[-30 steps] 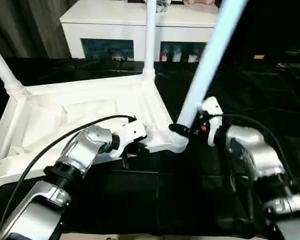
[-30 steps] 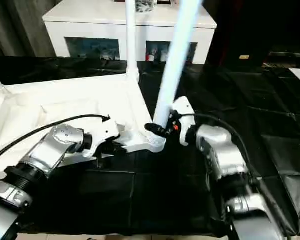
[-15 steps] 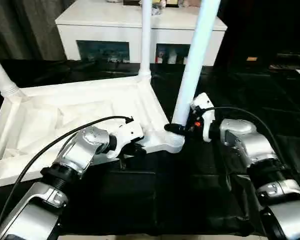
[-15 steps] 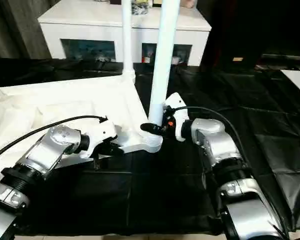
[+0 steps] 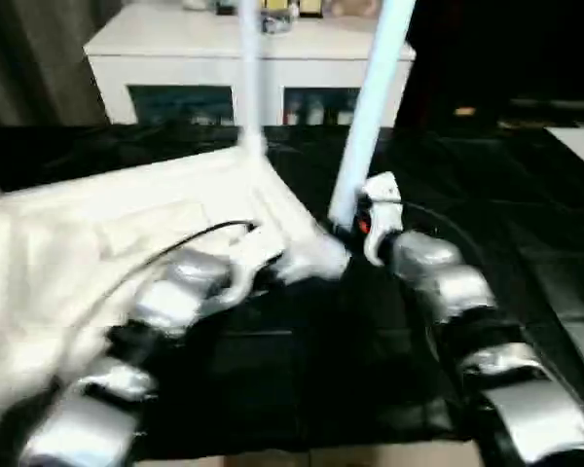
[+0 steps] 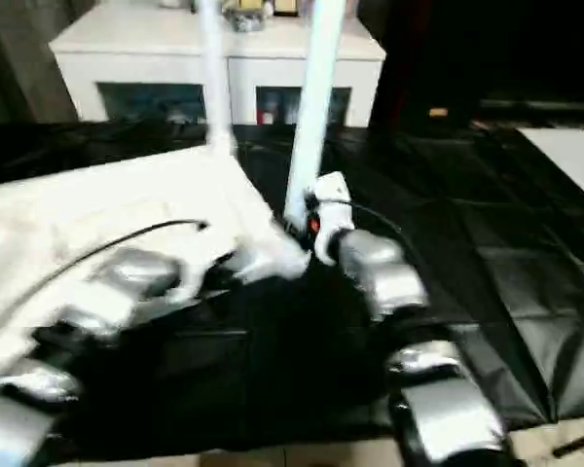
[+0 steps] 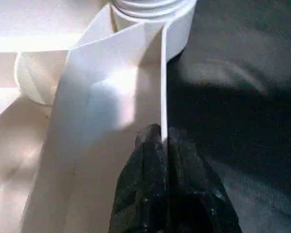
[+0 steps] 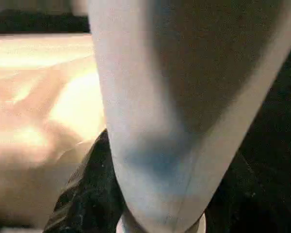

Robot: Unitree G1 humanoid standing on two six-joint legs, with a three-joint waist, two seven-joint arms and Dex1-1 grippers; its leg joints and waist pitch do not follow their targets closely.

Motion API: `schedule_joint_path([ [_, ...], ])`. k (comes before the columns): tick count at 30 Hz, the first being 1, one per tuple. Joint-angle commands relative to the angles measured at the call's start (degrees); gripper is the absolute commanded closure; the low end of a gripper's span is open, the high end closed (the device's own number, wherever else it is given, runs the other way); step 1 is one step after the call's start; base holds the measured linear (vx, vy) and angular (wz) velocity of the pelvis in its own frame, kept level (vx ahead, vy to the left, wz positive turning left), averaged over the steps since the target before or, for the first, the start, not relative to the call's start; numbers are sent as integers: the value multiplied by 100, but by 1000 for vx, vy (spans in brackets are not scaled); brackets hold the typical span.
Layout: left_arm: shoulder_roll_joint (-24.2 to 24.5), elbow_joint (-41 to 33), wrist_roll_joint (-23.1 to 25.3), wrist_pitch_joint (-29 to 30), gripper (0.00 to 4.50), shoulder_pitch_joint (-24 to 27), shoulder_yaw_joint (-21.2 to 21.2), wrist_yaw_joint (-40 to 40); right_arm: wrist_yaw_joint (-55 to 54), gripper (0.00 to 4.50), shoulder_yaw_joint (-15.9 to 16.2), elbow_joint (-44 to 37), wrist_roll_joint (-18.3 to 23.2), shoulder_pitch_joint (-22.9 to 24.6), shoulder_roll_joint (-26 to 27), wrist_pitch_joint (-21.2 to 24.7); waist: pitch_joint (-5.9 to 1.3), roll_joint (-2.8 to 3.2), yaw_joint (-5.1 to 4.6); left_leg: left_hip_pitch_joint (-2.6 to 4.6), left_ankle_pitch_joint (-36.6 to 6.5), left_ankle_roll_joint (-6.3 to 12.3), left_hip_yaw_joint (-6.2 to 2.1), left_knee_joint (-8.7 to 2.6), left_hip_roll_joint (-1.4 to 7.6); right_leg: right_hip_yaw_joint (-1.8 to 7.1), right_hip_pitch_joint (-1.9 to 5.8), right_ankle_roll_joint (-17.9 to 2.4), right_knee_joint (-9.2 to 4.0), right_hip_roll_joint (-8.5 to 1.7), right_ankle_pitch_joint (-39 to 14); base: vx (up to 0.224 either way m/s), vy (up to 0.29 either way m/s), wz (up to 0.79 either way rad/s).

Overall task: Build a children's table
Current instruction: Rotate leg to tighten

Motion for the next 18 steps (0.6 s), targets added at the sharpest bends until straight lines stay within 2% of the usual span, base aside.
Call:
schedule_joint_path([
  [1,-348,-90,-208,336,450,-13,214,448,-1127,265,-282,1051,-307,341,-59,338,-139,35,1,81,-2839,-251,-187,-573,254,127,-3,-867,-580,-386,-3077,0,0,0],
  [3,-454,-105,-202,401,450,-23,211,534,-1235,265,-293,1105,-295,315,2,327,-135,49,-14,111,-3003,-237,-192,-566,244,105,-29,-817,-617,-385,-3171,0,0,0],
  [4,-930,-217,-200,629,450,-74,176,848,-1646,265,-320,1320,-290,165,243,256,-148,42,-29,89,-3039,-209,-199,-595,251,92,0,-766,-624,-381,-3036,0,0,0],
  [5,-1120,-279,-244,710,450,-101,187,942,-1756,265,-332,1403,-284,104,309,224,-139,44,-38,87,-3057,-216,-193,-595,250,89,-16,-763,-626,-374,-3014,0,0,0],
  [6,-1304,-355,-276,814,450,-130,213,1047,-1915,265,-352,1513,-276,33,373,194,-139,27,-26,131,-3150,-188,-180,-581,229,77,-54,-704,-662,-363,-3132,0,0,0],
  [7,-1412,-420,-281,917,450,-149,229,1131,-2049,265,-369,1600,-281,-17,409,161,-144,34,-35,103,-3151,-177,-203,-594,228,66,-24,-674,-652,-365,-3094,0,0,0],
  [9,-1434,-442,-278,941,450,-152,228,1146,-2077,265,-371,1625,-286,-30,416,150,-151,42,-33,87,-3134,-169,-205,-609,234,62,-10,-657,-652,-367,-2974,0,0,0],
  [12,-1503,-599,-241,1117,450,-153,204,1229,-2286,265,-378,1815,-373,-135,443,89,-166,22,-21,48,-3010,-98,-182,-610,221,83,-4,-674,-646,-377,-2776,0,0,0],
  [13,-1446,-602,-194,1089,450,-133,192,1235,-2296,265,-357,1860,-424,-166,445,50,-176,-5,-13,26,-2893,-76,-178,-613,228,96,14,-682,-629,-384,-2694,0,0,0],
  [16,-1357,-586,-124,1053,450,-111,183,1245,-2305,265,-344,1932,-484,-220,459,-11,-177,4,4,-1,-2640,-54,-157,-617,245,123,20,-784,-604,-392,-2428,0,0,0],
  [18,-1311,-567,-81,1038,450,-109,186,1263,-2296,265,-340,1968,-502,-256,471,-59,-165,4,-3,3,-2737,-65,-159,-617,242,117,15,-780,-612,-395,-2566,0,0,0],
])
